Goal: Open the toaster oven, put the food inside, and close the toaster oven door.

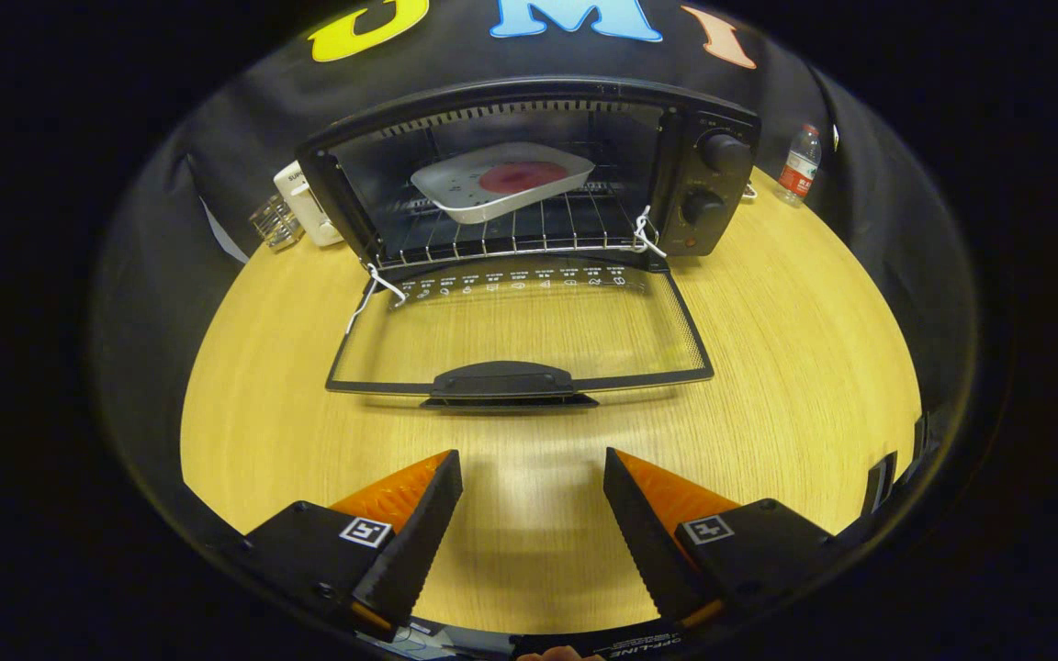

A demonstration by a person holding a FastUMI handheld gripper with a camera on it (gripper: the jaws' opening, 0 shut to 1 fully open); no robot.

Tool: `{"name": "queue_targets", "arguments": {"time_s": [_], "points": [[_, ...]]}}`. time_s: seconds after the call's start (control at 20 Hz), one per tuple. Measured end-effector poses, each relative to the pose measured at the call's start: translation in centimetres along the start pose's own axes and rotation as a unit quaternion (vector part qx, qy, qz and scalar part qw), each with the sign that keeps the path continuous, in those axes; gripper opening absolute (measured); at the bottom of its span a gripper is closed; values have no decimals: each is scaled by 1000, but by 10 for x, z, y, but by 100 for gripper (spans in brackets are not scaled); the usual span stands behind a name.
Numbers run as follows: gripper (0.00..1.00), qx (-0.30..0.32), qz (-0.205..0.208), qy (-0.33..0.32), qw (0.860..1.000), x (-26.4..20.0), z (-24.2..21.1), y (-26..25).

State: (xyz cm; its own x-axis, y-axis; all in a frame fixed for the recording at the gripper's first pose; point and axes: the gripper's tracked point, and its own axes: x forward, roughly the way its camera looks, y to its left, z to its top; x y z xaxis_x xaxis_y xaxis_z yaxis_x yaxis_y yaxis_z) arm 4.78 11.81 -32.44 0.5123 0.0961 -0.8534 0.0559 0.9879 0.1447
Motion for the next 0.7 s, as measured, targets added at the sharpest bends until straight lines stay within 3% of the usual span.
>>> {"name": "queue_targets", "arguments": {"time_s": [0.35, 0.7], "points": [[99, -24, -31, 15, 999, 22, 7, -3], [99, 3, -8, 39, 999, 34, 12, 14]]}}
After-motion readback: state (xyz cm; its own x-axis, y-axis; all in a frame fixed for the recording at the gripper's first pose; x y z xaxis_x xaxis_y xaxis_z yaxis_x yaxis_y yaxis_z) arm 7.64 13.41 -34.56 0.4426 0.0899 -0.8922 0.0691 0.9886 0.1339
